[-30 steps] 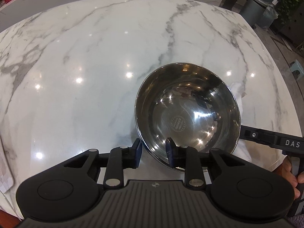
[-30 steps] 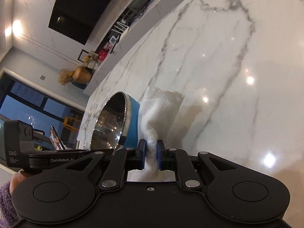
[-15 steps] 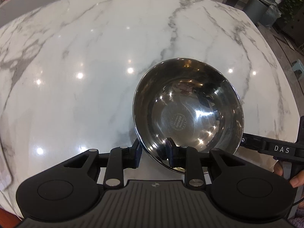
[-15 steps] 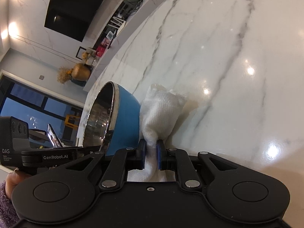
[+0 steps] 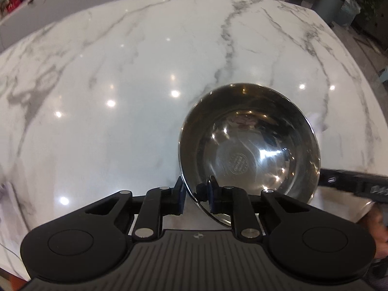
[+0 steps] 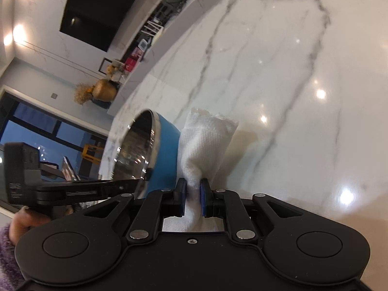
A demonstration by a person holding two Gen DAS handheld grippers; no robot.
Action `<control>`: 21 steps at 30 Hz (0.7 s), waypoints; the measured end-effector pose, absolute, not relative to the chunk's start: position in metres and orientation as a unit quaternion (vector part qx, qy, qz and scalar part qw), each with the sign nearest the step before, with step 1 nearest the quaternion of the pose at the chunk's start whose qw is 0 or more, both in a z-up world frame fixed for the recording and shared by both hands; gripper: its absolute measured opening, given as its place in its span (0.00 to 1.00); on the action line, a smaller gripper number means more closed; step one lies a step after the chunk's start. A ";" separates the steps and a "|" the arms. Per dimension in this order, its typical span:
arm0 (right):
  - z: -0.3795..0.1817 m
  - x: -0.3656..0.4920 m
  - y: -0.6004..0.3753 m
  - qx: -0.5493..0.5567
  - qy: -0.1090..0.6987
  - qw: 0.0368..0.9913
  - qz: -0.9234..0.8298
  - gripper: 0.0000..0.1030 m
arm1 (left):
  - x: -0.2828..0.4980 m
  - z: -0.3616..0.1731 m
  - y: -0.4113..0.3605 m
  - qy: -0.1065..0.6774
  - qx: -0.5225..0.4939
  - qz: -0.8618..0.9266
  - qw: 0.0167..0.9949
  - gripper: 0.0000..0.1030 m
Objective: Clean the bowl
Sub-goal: 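Rub the cloth on the blue bowl exterior while the left gripper holds the rim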
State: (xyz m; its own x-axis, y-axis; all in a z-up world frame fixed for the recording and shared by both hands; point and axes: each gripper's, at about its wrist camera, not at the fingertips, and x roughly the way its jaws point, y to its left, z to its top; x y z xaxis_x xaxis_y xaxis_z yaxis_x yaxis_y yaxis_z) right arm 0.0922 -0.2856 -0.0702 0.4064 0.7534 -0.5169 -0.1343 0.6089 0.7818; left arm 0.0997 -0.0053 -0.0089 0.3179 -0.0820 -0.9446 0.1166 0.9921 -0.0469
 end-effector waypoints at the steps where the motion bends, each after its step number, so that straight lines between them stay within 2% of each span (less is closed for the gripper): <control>1: -0.067 0.093 -0.287 0.335 0.459 0.770 0.291 0.11 | 0.101 -0.009 -0.005 0.581 0.015 -0.061 0.812 0.14; 7: -0.053 0.096 -0.288 0.323 0.452 0.778 0.294 0.11 | 0.106 -0.009 -0.003 0.579 0.015 -0.061 0.813 0.14; 14: -0.070 0.092 -0.283 0.332 0.471 0.767 0.282 0.11 | 0.107 -0.011 0.001 0.578 0.000 -0.064 0.814 0.14; 16: -0.075 0.090 -0.277 0.324 0.480 0.766 0.280 0.11 | 0.107 -0.014 0.005 0.585 -0.021 -0.061 0.808 0.23; 18: -0.078 0.089 -0.274 0.321 0.484 0.766 0.276 0.11 | 0.105 -0.018 0.011 0.595 -0.047 -0.052 0.800 0.39; 21: -0.079 0.088 -0.271 0.318 0.488 0.765 0.274 0.11 | 0.101 -0.021 0.019 0.602 -0.080 -0.051 0.793 0.40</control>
State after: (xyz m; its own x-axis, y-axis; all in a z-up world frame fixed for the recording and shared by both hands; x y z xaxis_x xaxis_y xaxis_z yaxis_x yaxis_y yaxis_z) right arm 0.0881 -0.2712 -0.0792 0.3735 0.7303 -0.5720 -0.1086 0.6468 0.7549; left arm 0.1010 0.0189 -0.0206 0.2702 -0.1770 -0.9464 -0.0148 0.9821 -0.1879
